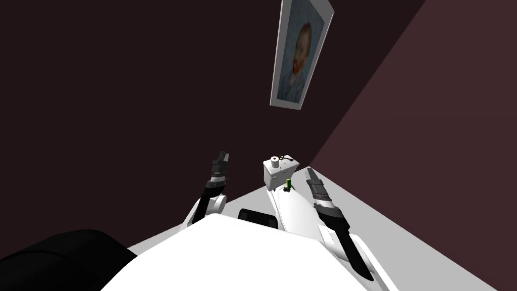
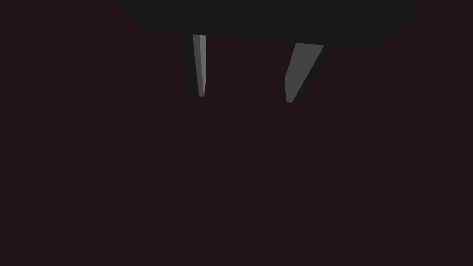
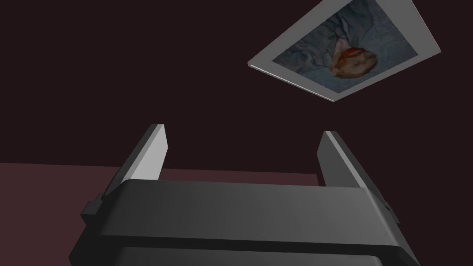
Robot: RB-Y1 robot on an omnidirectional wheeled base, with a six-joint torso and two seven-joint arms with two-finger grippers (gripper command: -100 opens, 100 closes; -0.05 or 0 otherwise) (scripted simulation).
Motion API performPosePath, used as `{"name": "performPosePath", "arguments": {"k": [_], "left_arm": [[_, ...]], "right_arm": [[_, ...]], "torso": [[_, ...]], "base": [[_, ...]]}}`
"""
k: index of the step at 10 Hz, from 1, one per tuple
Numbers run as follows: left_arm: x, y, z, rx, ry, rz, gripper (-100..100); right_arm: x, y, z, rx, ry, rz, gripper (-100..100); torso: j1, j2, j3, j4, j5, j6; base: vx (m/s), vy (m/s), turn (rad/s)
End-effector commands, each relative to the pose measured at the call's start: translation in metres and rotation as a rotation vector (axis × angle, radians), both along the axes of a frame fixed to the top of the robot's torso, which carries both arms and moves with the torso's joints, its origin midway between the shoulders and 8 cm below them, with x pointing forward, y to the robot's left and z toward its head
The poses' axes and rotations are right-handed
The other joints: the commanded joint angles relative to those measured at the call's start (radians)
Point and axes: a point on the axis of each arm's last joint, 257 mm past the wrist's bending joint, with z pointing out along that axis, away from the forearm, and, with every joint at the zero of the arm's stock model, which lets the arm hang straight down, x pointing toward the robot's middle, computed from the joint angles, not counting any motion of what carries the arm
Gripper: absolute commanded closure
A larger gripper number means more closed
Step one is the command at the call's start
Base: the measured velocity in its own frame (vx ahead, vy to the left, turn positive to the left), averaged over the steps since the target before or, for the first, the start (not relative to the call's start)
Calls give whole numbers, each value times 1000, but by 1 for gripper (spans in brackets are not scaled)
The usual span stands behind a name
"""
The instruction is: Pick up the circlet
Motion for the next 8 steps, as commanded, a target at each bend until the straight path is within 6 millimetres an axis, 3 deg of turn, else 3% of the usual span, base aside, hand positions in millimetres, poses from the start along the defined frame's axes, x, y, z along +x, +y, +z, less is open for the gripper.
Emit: {"name": "performPosePath", "arguments": {"k": [1,2,4,5,6,7,8], "left_arm": [[0,0,0,0,0,0,0],[0,0,0,0,0,0,0],[0,0,0,0,0,0,0],[0,0,0,0,0,0,0],[0,0,0,0,0,0,0],[0,0,0,0,0,0,0],[0,0,0,0,0,0,0]], "right_arm": [[6,-9,-23,-110,64,-23,-100],[6,-8,-24,-120,65,-23,-100],[11,-24,-55,-275,149,-52,-100],[11,-24,-59,-289,157,-53,-100],[13,-34,-77,-369,204,-68,-100],[13,-33,-78,-377,205,-68,-100],[13,-45,-96,-462,252,-81,-100]], "torso": [[0,0,0,0,0,0],[-1,2,1,0,0,0],[0,0,0,0,0,0],[-2,1,0,0,0,0],[-1,0,0,0,0,1],[-1,-1,0,0,0,0],[1,-2,-1,0,0,1]], "base": [[-120,-109,362],[-91,-100,183],[-89,-100,361],[-92,-92,144],[-83,-81,315],[-66,-61,184],[-69,-57,319]]}}
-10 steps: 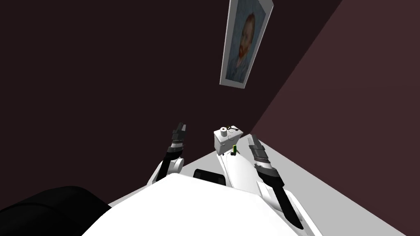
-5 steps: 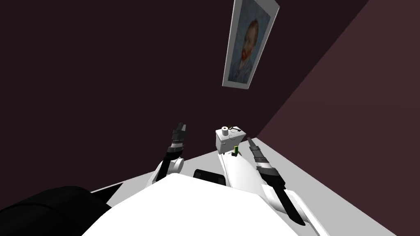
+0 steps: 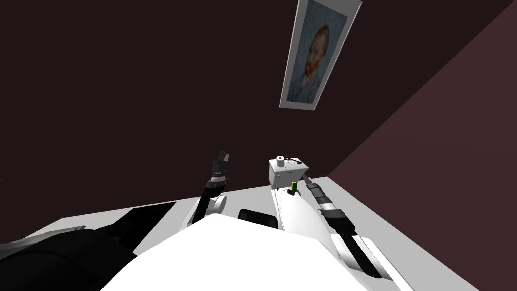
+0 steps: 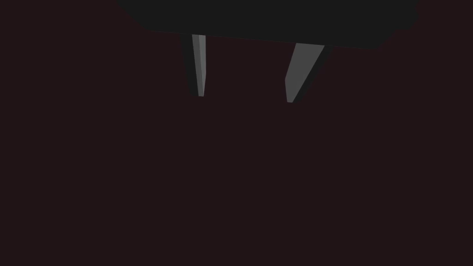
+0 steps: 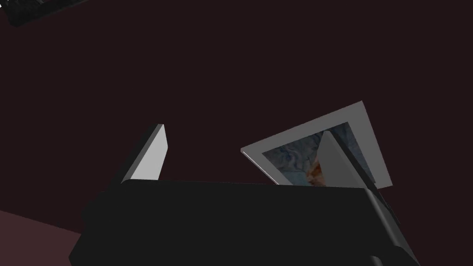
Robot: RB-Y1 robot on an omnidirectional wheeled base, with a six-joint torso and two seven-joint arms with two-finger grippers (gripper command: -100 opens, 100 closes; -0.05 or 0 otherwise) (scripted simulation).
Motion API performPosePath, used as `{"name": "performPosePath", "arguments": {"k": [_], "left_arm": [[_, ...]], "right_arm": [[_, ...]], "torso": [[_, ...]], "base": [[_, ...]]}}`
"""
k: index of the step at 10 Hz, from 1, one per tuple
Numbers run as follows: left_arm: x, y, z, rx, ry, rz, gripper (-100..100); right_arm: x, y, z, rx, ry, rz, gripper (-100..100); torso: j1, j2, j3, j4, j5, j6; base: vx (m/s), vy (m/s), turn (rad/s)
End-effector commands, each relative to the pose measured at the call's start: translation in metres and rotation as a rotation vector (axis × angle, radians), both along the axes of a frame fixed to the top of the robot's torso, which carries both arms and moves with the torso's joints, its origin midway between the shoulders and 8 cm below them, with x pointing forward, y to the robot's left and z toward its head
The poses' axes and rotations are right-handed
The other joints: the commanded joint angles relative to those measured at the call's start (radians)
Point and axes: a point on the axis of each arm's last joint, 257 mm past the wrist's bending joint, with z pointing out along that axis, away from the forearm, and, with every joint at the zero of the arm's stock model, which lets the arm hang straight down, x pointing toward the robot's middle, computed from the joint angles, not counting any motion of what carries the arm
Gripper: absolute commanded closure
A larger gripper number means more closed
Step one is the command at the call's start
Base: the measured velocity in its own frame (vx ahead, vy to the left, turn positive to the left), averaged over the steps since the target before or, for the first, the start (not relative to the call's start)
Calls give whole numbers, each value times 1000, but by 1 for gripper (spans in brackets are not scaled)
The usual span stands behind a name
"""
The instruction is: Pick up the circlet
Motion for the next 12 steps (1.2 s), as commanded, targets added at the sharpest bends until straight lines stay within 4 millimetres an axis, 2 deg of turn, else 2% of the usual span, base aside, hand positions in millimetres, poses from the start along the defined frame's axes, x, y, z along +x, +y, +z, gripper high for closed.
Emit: {"name": "performPosePath", "arguments": {"k": [1,2,3,4,5,6,7,8,9,10,11,12], "left_arm": [[0,0,0,0,0,0,0],[0,0,0,0,0,0,0],[0,0,0,0,0,0,0],[0,0,0,0,0,0,0],[0,0,0,0,0,0,0],[0,0,0,0,0,0,0],[0,0,0,0,0,0,0],[0,0,0,0,0,0,0],[0,0,0,0,0,0,0],[0,0,0,0,0,0,0],[0,0,0,0,0,0,0],[0,0,0,0,0,0,0]], "right_arm": [[-2,-18,-25,-122,63,-19,-100],[-3,-19,-31,-142,76,-20,-100],[-5,-34,-49,-222,125,-33,-100],[-5,-33,-50,-234,127,-31,-100],[-9,-48,-69,-321,177,-41,-100],[-9,-48,-69,-327,178,-40,-100],[-14,-64,-87,-414,228,-48,-100],[-14,-64,-88,-420,229,-47,-100],[-20,-81,-105,-505,279,-54,-100],[-20,-81,-105,-513,281,-52,-100],[-28,-98,-121,-596,330,-58,-100],[-28,-98,-122,-605,331,-56,-100]], "torso": [[0,0,0,0,0,0],[-1,2,1,0,0,0],[0,2,1,0,0,1],[1,2,1,0,0,0],[1,1,0,0,0,1],[1,0,0,0,0,0],[1,-1,-1,0,0,1],[1,-1,-1,0,0,1],[1,-2,-1,0,0,1],[1,-1,-1,0,0,0],[2,-2,-1,0,0,1],[2,-2,-1,0,0,1]], "base": [[-112,-74,469],[-102,-63,185],[-107,-36,333],[-85,-31,173],[-72,-27,338],[-54,-37,173],[-60,-31,284],[-62,-27,180],[-70,-14,318],[-56,-15,205],[-63,-8,332],[-50,-10,191]]}}
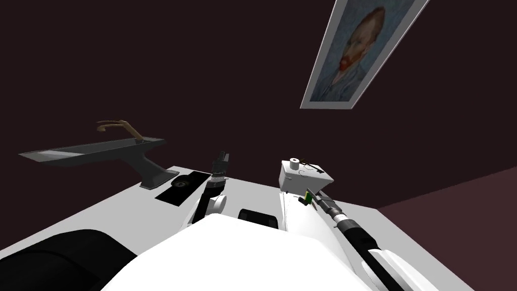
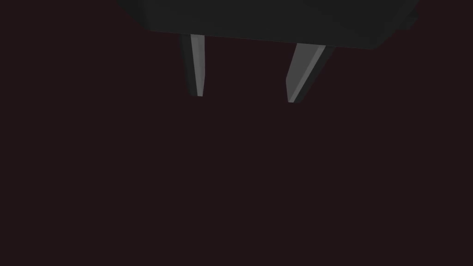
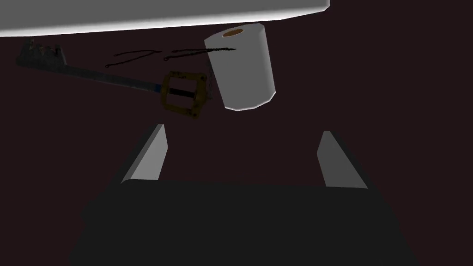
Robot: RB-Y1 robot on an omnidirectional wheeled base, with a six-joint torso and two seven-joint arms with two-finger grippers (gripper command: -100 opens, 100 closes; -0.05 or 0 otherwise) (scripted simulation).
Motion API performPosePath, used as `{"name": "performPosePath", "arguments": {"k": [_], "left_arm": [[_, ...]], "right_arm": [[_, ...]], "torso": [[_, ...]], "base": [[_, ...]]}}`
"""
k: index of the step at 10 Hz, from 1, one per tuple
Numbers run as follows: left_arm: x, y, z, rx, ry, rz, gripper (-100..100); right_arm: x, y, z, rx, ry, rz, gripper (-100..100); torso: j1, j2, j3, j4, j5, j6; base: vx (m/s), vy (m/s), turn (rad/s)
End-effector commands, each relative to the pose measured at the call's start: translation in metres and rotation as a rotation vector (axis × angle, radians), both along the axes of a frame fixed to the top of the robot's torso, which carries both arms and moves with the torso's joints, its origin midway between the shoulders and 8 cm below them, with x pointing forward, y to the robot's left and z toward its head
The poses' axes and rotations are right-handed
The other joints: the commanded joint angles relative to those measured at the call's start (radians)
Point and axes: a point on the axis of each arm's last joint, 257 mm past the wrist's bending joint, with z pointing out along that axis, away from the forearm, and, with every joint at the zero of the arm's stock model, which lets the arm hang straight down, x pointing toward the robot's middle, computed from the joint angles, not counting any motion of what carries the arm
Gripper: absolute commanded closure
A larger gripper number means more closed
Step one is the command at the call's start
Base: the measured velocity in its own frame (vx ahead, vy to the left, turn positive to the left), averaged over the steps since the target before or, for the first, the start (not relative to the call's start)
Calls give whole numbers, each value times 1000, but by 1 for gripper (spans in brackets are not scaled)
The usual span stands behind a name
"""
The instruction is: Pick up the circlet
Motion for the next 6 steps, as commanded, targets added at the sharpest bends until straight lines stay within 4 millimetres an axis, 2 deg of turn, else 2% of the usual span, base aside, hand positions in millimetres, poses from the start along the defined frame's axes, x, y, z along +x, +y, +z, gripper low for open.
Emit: {"name": "performPosePath", "arguments": {"k": [1,2,3,4,5,6], "left_arm": [[0,0,0,0,0,0,0],[0,0,0,0,0,0,0],[0,0,0,0,0,0,0],[0,0,0,0,0,0,0],[0,0,0,0,0,0,0],[0,0,0,0,0,0,0]], "right_arm": [[-9,-22,-17,-102,59,-4,-100],[-9,-22,-18,-107,61,-2,-100],[-18,-41,-31,-190,110,-5,-100],[-19,-41,-31,-196,112,-2,-100],[-28,-60,-42,-278,160,-3,-100],[-28,-60,-43,-283,162,-2,-100]], "torso": [[0,0,0,0,0,0],[0,0,0,0,0,-1],[0,0,0,0,0,0],[0,0,0,0,0,-1],[0,-1,-1,0,0,0],[0,-1,0,0,0,-1]], "base": [[-50,1,350],[-46,-9,176],[-49,-1,335],[-39,-6,158],[-45,7,291],[-36,3,172]]}}
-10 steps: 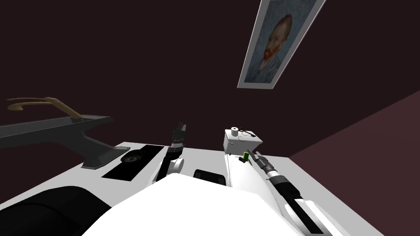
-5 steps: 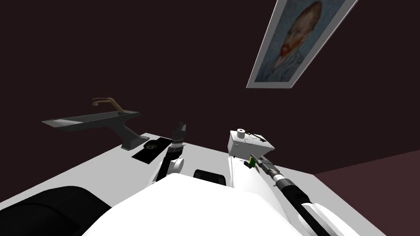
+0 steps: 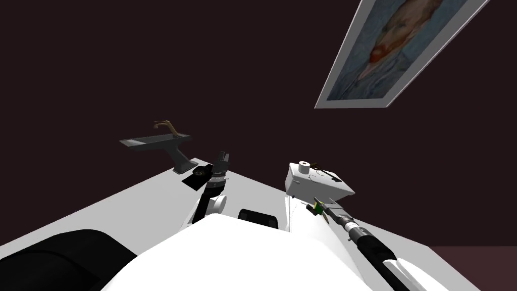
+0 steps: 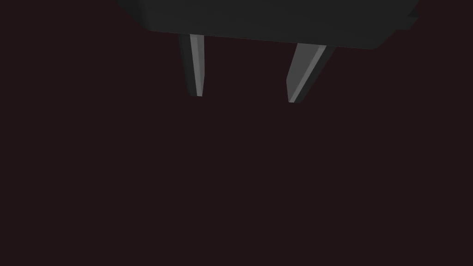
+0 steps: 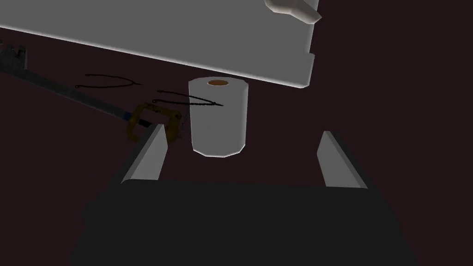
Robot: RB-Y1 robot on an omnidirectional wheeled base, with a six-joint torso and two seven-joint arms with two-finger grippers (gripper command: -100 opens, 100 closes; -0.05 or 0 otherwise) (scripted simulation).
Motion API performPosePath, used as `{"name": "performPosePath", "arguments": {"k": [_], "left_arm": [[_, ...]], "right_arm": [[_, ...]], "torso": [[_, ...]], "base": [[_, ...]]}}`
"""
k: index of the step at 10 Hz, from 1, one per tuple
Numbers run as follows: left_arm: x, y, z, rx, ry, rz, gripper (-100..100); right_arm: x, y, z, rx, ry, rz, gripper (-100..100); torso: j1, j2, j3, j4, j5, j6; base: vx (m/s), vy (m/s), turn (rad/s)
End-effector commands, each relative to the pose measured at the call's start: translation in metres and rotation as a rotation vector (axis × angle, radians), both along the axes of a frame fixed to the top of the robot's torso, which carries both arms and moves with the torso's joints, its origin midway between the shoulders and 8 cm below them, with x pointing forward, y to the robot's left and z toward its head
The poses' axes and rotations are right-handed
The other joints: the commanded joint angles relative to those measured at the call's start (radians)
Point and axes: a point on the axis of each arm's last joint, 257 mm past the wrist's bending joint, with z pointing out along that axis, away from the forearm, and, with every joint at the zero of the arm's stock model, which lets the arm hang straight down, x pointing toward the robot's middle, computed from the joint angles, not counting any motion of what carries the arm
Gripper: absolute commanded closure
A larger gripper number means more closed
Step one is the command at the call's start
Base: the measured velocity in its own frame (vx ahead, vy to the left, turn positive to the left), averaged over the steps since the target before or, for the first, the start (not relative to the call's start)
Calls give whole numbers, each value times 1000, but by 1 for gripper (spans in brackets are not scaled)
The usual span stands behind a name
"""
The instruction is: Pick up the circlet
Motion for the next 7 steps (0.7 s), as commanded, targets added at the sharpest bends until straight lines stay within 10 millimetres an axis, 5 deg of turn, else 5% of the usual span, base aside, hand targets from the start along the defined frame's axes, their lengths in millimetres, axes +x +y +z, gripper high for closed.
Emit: {"name": "performPosePath", "arguments": {"k": [1,5,7], "left_arm": [[0,0,0,0,0,0,0],[0,0,0,0,0,0,0],[0,0,0,0,0,0,0]], "right_arm": [[-10,-22,-11,-97,57,5,-100],[-31,-61,-25,-259,151,14,-100],[-50,-98,-31,-402,233,20,-100]], "torso": [[0,0,0,0,0,0],[0,0,0,0,0,-1],[0,-1,-1,0,0,-1]], "base": [[-40,10,374],[-38,9,254],[-28,9,351]]}}
